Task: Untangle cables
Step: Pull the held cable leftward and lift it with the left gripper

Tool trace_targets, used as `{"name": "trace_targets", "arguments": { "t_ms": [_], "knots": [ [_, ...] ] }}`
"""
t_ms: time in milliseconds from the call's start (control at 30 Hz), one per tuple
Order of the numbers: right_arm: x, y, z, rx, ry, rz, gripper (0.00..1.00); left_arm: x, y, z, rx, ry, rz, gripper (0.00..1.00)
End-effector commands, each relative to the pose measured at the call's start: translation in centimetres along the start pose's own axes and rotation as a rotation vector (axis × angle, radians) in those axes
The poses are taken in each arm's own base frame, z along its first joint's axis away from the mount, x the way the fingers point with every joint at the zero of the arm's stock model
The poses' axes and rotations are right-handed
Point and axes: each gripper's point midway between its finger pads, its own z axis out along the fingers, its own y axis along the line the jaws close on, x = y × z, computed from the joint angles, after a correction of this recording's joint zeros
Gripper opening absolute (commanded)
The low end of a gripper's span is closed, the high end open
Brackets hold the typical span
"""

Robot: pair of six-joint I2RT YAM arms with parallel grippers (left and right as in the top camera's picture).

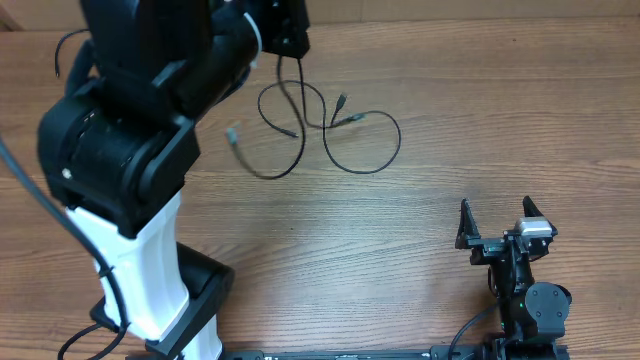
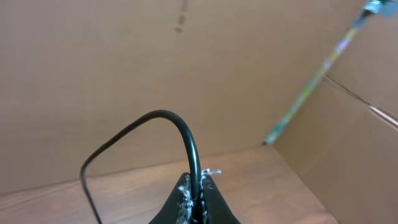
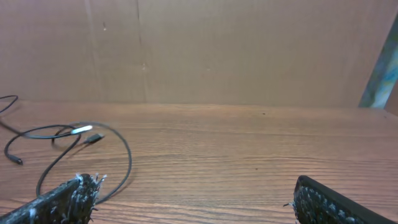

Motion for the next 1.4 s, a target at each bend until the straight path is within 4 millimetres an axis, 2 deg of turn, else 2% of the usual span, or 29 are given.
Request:
{"name": "trace_targets", "arguments": {
  "t_ms": [0,167,267,400,533,667,833,933,1067,1367],
  "knots": [
    [0.2,0.1,0.0,-0.003,-0.003,0.003,1.00,-2.3,1.8,-3.5,-0.113,-0.096,0.018,0.04],
    [0.2,0.1,0.0,-0.003,-0.003,0.003,1.00,-3.7,5.3,-7.0,-0.325,-0.190,-0.065,0.04],
    [0.2,0.1,0.0,-0.003,-0.003,0.003,1.00,-3.8,7.1,-8.3,-0.435,-0.219,-0.098,0.04],
    [0.2,0.1,0.0,-0.003,-0.003,0.003,1.00,-2.4,9.1,-9.1,-0.545,-0.201,-0.174,0.04],
    [0.2,0.1,0.0,-0.003,-0.003,0.003,1.00,-0.2,11.3,-10.3,-0.671,-0.203,-0.364,0.04],
    [0.2,0.1,0.0,-0.003,-0.003,0.003,1.00,0.7,11.8,-9.8,-0.699,-0.182,-0.385,0.04],
    [0.2,0.1,0.0,-0.003,-0.003,0.003,1.00,1.4,12.2,-8.2,-0.720,-0.157,-0.382,0.05],
    [0.2,0.1,0.0,-0.003,-0.003,0.003,1.00,1.5,13.5,-7.6,-0.763,-0.156,-0.385,0.04],
    [0.2,0.1,0.0,-0.003,-0.003,0.003,1.00,1.7,16.8,-7.0,-0.859,-0.162,-0.415,0.04],
    [0.2,0.1,0.0,-0.003,-0.003,0.003,1.00,3.7,26.6,-6.0,-1.043,-0.101,-0.545,0.04]
  ]
}}
